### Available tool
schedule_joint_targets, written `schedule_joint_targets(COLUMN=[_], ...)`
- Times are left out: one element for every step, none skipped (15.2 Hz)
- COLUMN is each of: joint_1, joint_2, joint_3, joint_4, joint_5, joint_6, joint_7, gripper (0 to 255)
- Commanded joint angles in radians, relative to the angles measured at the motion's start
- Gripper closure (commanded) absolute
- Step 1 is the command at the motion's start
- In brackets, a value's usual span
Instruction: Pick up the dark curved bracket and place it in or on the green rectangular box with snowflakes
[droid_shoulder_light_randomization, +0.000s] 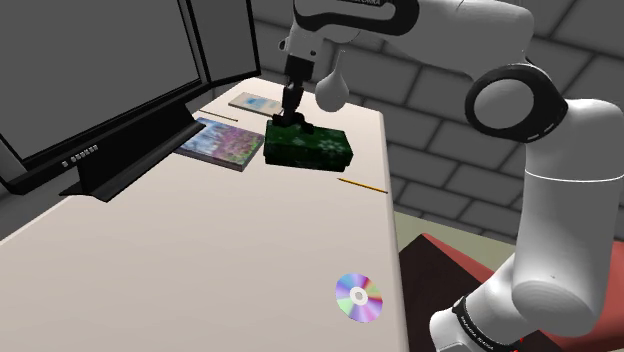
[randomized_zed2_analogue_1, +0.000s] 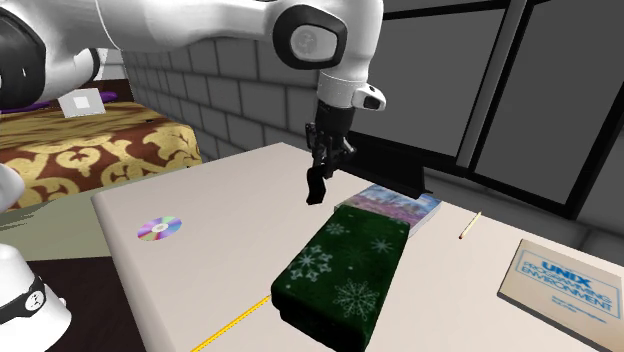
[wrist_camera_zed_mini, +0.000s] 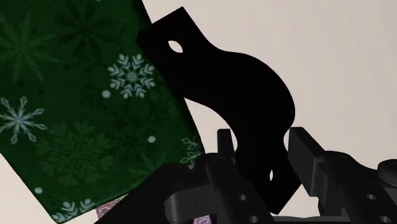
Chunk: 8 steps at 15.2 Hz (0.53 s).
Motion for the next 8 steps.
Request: schedule_joint_targets(joint_1=[-0.028, -0.041, -0.054, -0.067, -0.08, -0.093, -0.105, -0.117], joint_2=[0.035, 0.055, 0.077, 0.102, 0.131, 0.164, 0.204, 0.258], joint_3=[-0.01, -0.015, -0.019, -0.023, -0.027, -0.031, -0.034, -0.037], joint_4=[0.061, 0.095, 0.134, 0.177, 0.226, 0.284, 0.354, 0.449], joint_5=[-0.002, -0.004, -0.005, -0.007, -0.009, -0.011, -0.013, -0.015], joint_6=[-0.034, -0.052, -0.072, -0.093, -0.117, -0.144, -0.177, -0.221], joint_7=[-0.035, -0.05, -0.066, -0.081, -0.095, -0.108, -0.121, -0.132], gripper=[255, 255, 255, 255, 255, 255, 255, 255])
